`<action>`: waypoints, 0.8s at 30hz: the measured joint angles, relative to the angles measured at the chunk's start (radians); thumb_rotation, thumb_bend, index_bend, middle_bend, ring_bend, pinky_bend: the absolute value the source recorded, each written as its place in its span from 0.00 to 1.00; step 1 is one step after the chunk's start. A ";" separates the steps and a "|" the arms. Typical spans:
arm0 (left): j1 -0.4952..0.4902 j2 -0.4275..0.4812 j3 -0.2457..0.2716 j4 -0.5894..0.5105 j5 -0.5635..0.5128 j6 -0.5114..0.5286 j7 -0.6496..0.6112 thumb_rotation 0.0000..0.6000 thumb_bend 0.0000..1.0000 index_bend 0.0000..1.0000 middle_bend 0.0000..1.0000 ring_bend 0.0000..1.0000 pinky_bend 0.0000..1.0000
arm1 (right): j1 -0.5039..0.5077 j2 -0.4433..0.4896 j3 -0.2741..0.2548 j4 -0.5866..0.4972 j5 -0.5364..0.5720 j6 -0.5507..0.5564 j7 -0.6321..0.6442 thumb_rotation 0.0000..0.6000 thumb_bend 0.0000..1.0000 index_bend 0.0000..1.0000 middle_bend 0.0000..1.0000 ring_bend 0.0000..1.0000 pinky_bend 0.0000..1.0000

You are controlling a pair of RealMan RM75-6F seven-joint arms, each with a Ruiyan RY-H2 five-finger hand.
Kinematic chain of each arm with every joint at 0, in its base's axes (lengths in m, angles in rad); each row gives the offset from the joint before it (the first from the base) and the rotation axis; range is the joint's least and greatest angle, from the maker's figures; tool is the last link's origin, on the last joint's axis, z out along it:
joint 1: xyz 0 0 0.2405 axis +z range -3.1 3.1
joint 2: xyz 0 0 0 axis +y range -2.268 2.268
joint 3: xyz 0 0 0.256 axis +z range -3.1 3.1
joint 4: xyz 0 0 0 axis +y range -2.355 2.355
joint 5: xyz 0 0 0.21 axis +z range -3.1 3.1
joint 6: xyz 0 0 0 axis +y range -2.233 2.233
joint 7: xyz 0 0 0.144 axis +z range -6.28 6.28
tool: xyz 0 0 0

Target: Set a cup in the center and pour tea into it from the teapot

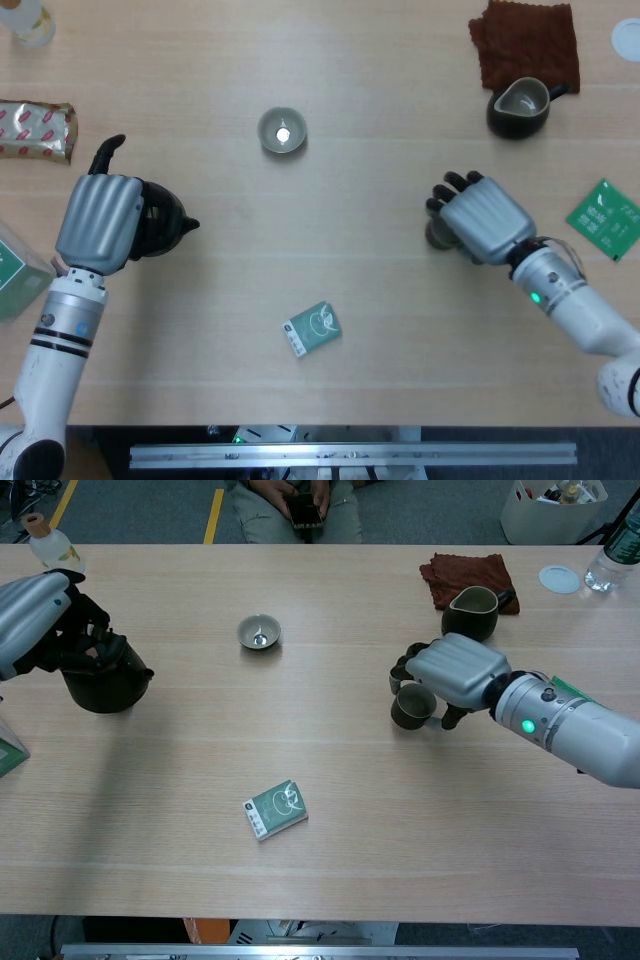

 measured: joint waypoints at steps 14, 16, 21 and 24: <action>0.000 0.014 -0.002 -0.026 0.004 0.010 0.030 0.96 0.45 0.88 1.00 0.86 0.11 | 0.191 -0.149 0.058 0.010 0.196 -0.019 -0.127 1.00 0.29 0.41 0.30 0.17 0.30; 0.000 0.018 -0.002 -0.027 0.002 0.009 0.033 0.96 0.45 0.88 1.00 0.86 0.11 | 0.215 -0.172 0.062 0.023 0.223 -0.018 -0.142 1.00 0.29 0.41 0.30 0.17 0.30; 0.001 0.018 0.000 -0.023 0.003 0.010 0.036 0.96 0.45 0.88 1.00 0.86 0.11 | 0.283 -0.228 0.070 0.067 0.289 -0.009 -0.188 1.00 0.29 0.41 0.30 0.17 0.30; 0.001 0.017 0.000 -0.023 0.003 0.010 0.038 0.97 0.45 0.88 1.00 0.86 0.11 | 0.319 -0.259 0.070 0.095 0.328 -0.003 -0.214 1.00 0.29 0.41 0.30 0.17 0.30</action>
